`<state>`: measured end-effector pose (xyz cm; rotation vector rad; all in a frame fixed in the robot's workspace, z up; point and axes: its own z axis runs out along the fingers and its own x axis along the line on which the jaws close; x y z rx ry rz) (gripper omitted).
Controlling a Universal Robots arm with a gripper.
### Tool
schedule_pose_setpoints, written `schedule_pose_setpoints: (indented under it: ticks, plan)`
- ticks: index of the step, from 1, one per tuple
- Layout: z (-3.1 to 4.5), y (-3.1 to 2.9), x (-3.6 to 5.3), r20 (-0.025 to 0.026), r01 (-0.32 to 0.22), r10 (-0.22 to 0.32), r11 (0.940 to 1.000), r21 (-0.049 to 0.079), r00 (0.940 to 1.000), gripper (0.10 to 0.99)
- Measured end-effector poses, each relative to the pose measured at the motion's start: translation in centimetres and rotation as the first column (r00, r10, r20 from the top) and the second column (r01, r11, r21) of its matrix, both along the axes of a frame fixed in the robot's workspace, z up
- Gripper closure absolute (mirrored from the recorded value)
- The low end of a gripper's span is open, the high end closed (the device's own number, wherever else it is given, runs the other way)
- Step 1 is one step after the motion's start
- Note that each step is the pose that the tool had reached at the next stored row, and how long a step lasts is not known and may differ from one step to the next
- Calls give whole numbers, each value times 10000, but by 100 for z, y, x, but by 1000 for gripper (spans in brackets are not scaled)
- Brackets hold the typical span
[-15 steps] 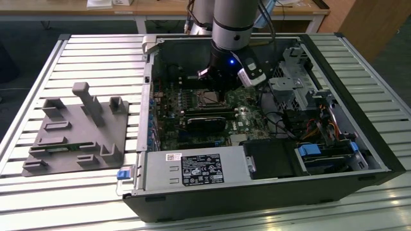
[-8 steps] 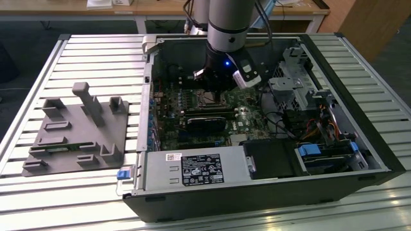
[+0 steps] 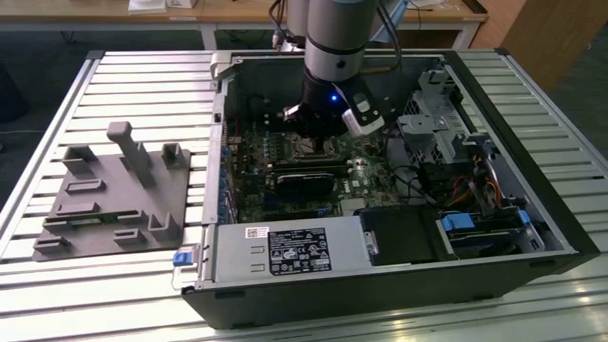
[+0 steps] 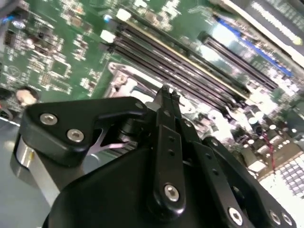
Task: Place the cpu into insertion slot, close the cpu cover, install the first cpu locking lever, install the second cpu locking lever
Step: 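Install the second cpu locking lever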
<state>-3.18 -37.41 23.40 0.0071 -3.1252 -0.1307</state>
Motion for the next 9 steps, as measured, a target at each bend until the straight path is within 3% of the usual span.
schedule_pose_setpoints:
  ticks: [4,6,9]
  plan:
    - [-14,-12,-173,0,1,-1,10000,1,10000,973]
    - [-29,-12,-184,-16,4,-4,10000,2,10000,973]
    - [-55,-15,-184,-82,50,-50,10000,5,10000,973]
